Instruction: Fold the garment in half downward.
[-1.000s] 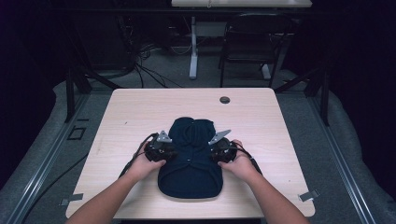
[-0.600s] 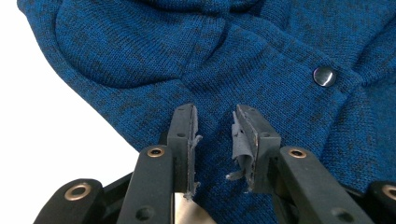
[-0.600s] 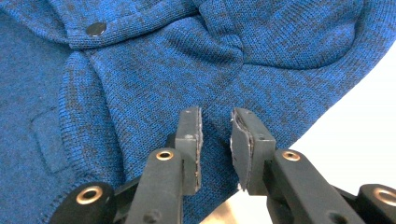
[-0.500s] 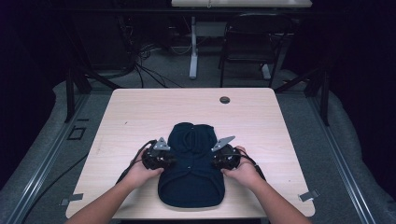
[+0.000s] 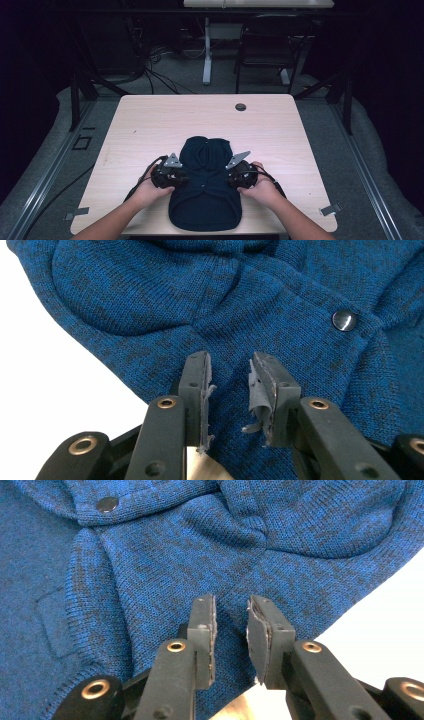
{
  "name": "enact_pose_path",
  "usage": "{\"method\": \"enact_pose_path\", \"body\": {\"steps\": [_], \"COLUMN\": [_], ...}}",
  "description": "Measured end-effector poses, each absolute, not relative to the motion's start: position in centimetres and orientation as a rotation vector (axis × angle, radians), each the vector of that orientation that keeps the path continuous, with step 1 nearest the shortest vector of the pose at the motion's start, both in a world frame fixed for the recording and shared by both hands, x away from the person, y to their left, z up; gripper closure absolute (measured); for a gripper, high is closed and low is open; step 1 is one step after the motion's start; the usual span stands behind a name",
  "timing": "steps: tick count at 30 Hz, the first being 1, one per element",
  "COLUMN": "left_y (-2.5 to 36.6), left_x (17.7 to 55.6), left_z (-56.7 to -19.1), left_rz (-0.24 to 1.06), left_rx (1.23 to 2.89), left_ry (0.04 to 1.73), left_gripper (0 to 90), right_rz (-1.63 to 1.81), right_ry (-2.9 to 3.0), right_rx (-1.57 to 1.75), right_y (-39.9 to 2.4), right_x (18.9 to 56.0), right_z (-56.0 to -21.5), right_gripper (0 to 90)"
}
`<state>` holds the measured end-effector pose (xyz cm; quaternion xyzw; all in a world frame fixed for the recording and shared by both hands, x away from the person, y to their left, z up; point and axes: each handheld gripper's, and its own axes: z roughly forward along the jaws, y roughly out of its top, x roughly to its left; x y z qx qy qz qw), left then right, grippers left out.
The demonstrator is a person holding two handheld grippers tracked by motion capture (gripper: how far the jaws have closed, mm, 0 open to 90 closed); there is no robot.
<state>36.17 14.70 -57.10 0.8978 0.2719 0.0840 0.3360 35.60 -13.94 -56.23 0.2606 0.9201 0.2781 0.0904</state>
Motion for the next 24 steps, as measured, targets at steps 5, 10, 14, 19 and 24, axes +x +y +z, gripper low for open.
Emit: {"method": "enact_pose_path", "body": {"steps": [5,10,14,19,24], "left_y": [14.6,14.4,14.6,14.5,13.8], "left_x": [36.1,36.9,38.3,40.4,42.2], "left_z": [-56.9,-55.8,-54.2,-52.2,-51.0], "left_rz": [0.216,0.228,0.259,0.27,0.246], "left_rx": [2.357,2.379,2.364,2.332,2.322], "left_ry": [0.7,0.697,0.706,0.714,0.7], "left_gripper": [67.9,67.2,66.4,63.0,62.0], "right_rz": [0.823,0.772,0.763,0.735,0.719], "right_ry": [2.719,2.691,2.695,2.674,2.67], "right_rx": [0.788,0.698,0.705,0.711,0.724], "right_y": [-13.8,-13.6,-13.8,-14.1,-13.9], "right_x": [35.2,35.1,36.3,38.3,40.4], "right_z": [-56.2,-54.6,-53.2,-51.5,-50.2], "right_gripper": [69.3,67.6,65.9,65.5,64.5]}}
